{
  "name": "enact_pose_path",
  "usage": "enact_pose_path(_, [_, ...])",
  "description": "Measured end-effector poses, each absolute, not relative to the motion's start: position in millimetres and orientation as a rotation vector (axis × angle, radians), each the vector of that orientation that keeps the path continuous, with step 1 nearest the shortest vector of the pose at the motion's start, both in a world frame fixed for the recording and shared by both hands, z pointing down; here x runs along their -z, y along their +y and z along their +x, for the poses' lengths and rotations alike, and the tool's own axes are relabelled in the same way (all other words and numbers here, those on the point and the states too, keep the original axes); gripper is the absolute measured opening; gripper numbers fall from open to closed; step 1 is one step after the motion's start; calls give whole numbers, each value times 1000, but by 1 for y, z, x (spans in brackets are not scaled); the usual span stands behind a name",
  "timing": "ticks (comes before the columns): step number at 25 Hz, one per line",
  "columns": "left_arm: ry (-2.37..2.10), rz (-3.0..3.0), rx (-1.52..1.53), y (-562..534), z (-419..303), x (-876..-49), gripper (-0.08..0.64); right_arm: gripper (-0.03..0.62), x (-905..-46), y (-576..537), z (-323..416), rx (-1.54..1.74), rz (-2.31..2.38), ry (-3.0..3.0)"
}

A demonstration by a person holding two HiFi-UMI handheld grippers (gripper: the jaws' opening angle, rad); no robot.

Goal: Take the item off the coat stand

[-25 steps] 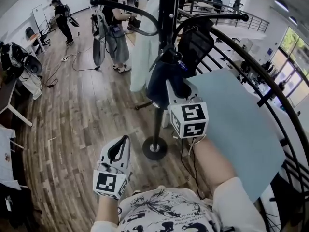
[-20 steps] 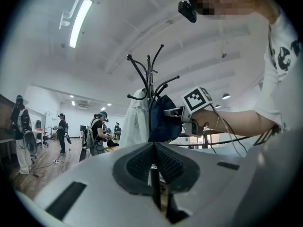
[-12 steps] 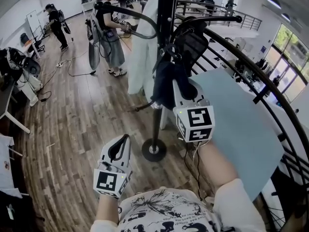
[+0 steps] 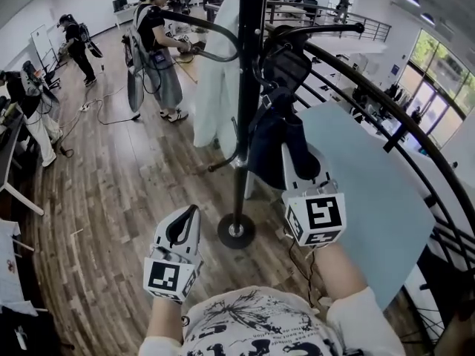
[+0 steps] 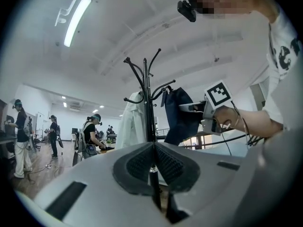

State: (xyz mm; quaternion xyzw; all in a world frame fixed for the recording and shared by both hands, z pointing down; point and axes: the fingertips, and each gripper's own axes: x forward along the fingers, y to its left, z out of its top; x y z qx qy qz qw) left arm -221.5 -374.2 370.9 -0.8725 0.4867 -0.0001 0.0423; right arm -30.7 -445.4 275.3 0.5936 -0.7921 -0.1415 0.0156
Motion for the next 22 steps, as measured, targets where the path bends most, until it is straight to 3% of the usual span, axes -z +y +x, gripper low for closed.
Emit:
enact_pose_path(12, [1469,-2685,-13,-375,-233,-371,5,20,-379,-417,-51,176,1768,-2497])
enact_pose_path(22, [1494,-2661,-24,-378,-243,-364,5,21,-412,-400,-59,152,1690,-2518])
